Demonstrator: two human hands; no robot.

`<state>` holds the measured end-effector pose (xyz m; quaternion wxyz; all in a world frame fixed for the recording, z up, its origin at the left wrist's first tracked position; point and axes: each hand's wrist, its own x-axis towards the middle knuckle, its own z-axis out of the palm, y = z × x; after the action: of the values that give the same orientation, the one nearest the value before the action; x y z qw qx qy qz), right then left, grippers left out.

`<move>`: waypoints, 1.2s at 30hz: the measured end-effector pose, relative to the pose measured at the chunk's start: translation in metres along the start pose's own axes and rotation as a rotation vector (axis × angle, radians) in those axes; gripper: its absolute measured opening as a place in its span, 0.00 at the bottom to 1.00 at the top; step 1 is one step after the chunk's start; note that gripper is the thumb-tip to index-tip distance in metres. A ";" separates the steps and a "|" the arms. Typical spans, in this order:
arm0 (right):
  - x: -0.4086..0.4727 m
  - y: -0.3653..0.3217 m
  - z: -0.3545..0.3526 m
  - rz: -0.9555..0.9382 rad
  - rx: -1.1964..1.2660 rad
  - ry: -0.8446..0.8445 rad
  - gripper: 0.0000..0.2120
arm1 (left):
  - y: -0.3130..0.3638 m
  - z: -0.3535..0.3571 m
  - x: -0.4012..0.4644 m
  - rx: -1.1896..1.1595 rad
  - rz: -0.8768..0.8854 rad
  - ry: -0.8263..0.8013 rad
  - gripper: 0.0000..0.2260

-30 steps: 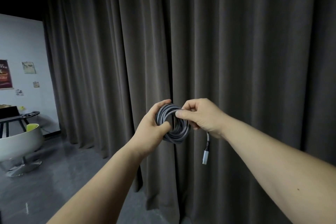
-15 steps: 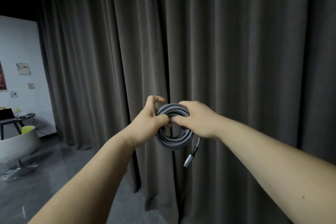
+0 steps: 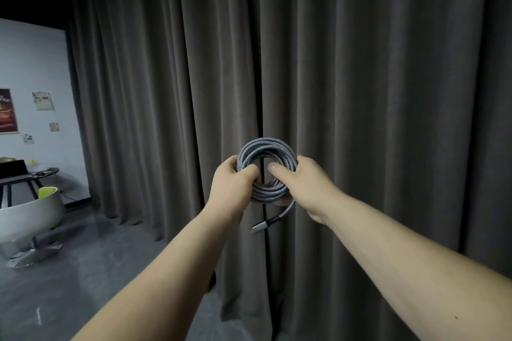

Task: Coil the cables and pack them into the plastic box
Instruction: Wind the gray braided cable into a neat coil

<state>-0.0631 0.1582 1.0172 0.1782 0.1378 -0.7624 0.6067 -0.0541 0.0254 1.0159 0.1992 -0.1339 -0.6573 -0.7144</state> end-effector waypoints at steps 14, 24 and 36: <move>0.001 -0.014 -0.022 -0.138 -0.415 -0.407 0.34 | 0.003 -0.034 0.010 0.658 0.126 -0.300 0.07; -0.004 0.005 -0.013 -0.345 -0.465 -0.063 0.10 | -0.004 -0.021 0.004 0.141 0.011 -0.225 0.12; -0.008 0.001 -0.011 -0.244 -0.408 -0.120 0.18 | -0.008 -0.014 0.014 0.244 0.016 -0.083 0.06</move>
<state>-0.0552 0.1691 1.0155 0.2288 0.2256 -0.8559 0.4051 -0.0688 0.0102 1.0141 0.1921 -0.1432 -0.7460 -0.6213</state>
